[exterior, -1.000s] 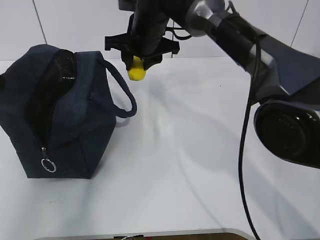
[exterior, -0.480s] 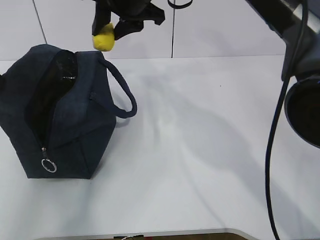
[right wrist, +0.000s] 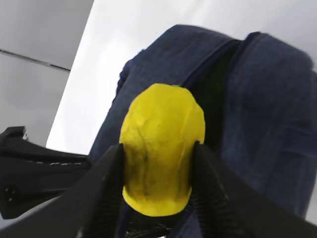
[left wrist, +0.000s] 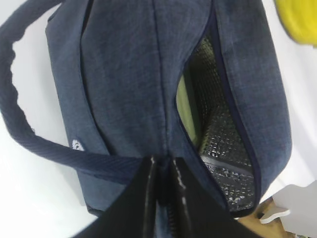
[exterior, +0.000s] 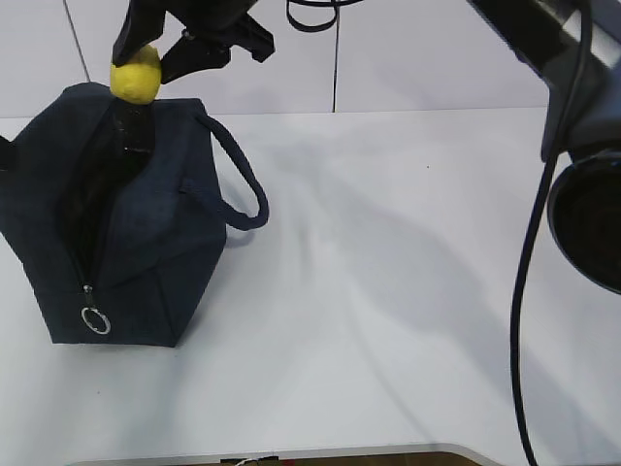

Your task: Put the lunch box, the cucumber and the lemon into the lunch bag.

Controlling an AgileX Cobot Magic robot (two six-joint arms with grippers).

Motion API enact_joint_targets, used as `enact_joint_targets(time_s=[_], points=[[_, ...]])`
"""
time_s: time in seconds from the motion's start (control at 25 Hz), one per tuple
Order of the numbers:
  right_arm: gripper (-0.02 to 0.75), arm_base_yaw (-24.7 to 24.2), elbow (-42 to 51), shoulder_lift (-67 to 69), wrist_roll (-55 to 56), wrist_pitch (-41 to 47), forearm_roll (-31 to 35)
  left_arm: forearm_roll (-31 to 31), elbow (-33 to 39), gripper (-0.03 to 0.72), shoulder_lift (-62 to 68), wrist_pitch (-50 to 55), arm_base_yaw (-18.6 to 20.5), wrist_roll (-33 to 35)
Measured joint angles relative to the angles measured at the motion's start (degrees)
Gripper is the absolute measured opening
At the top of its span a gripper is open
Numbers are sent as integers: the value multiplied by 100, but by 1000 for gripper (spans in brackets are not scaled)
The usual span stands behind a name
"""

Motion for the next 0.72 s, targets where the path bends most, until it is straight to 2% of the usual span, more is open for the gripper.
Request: enact_joint_targets(time_s=[0.2, 0.56, 0.72], points=[[342, 131, 68, 0, -181, 0, 59, -113, 0, 11, 0, 0, 0, 72], [343, 153, 784, -9, -242, 0, 82, -217, 0, 11, 0, 0, 0, 138], [375, 182, 838, -9, -336, 0, 72, -432, 0, 11, 0, 27, 0, 229]])
